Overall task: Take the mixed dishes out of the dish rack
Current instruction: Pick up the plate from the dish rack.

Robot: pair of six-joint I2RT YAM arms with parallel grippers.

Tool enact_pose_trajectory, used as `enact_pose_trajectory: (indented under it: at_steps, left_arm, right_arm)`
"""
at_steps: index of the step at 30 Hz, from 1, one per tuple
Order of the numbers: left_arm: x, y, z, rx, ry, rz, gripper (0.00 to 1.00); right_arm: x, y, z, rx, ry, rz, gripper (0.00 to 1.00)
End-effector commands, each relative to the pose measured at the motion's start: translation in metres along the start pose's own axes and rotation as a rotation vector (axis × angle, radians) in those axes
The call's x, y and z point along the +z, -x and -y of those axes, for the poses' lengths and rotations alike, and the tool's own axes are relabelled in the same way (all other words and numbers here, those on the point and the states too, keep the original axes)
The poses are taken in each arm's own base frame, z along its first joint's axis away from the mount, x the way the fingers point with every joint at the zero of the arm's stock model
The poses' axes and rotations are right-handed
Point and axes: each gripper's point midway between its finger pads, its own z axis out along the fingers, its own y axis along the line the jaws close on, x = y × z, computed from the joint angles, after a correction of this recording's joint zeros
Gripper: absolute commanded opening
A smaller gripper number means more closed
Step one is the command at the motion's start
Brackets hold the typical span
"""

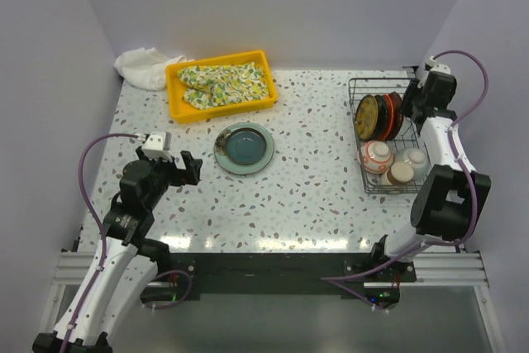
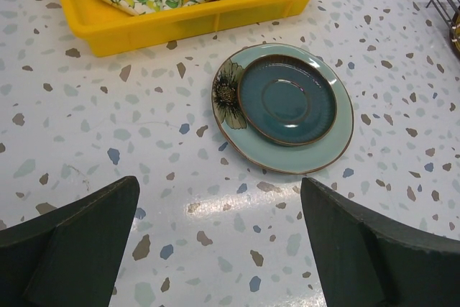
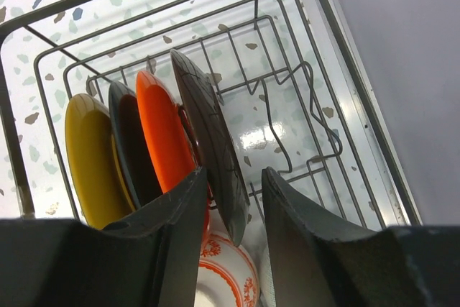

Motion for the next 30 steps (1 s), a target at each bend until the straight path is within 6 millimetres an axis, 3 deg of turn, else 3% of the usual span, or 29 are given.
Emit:
enact_pose_trajectory:
  at_steps: [1,6,14,22,30]
  left_arm:
    - [0.002,0.015,0.0,0.017,-0.001,0.057,1.0]
    - [0.003,0.013,0.0,0.017,0.0,0.053,0.99]
    - [0.003,0.013,0.0,0.017,0.002,0.053,1.0]
    - [0.003,0.013,0.0,0.017,-0.001,0.052,1.0]
    - [0.003,0.013,0.0,0.017,0.0,0.053,0.99]
  right_arm:
    - [0.006,0.02,-0.003,-0.042,0.026,0.03,0.38]
    - [0.013,0.019,-0.008,-0.059,0.058,0.0,0.35]
    - [0.026,-0.003,-0.009,-0.08,0.066,-0.064,0.28]
    - [0.027,-0.004,-0.007,-0.116,-0.005,-0.068,0.23]
    - [0.031,-0.015,-0.009,-0.219,-0.093,-0.098,0.26]
